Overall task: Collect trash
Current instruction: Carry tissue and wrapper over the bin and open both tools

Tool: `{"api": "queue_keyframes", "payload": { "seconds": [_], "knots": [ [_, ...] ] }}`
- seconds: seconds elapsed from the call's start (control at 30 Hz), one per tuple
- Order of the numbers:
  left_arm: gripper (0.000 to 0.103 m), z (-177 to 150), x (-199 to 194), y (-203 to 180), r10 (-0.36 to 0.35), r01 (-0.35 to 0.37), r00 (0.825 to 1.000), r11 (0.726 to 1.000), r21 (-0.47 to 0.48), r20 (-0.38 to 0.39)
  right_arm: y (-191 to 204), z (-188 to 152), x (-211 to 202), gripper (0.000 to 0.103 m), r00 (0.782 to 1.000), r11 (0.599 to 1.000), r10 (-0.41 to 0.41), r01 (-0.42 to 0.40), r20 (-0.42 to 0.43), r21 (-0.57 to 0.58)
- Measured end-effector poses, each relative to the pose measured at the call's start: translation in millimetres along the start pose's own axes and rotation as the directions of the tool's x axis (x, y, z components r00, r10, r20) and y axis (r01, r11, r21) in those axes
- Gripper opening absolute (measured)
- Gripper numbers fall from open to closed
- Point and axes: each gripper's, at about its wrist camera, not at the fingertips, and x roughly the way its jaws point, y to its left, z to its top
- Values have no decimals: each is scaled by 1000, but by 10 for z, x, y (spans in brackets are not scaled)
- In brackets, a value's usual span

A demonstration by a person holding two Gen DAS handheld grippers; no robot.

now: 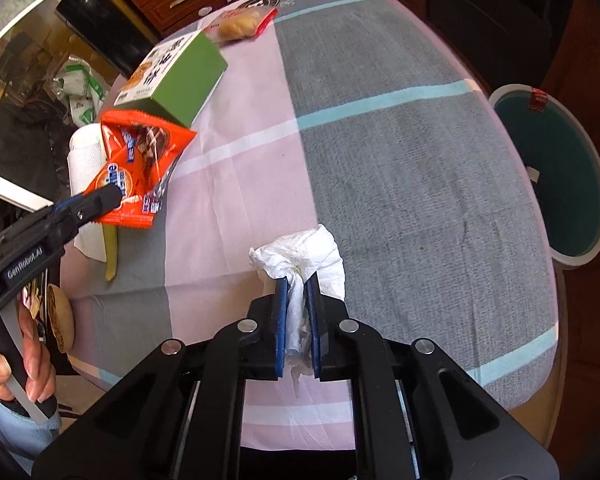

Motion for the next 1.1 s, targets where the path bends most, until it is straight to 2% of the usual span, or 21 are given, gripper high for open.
{"api": "queue_keyframes", "payload": {
  "seconds": [0.33,0.53,0.8,1.1],
  "knots": [
    [19,116,15,-544,-38,39,999,996,84,-12,-545,166,-370,9,994,993,38,-49,102,107],
    [20,251,93,-961,-37,41,999,988,148,-28,-928,239,-574,9,986,984,47,-73,159,163],
    [20,462,277,-1528,-58,68,997,972,224,-51,-1682,327,-915,9,971,961,-1,-64,239,267],
    [20,725,642,-2370,-107,136,989,930,340,-101,-2485,345,-1074,10,963,922,-61,-46,261,384]
  ]
}}
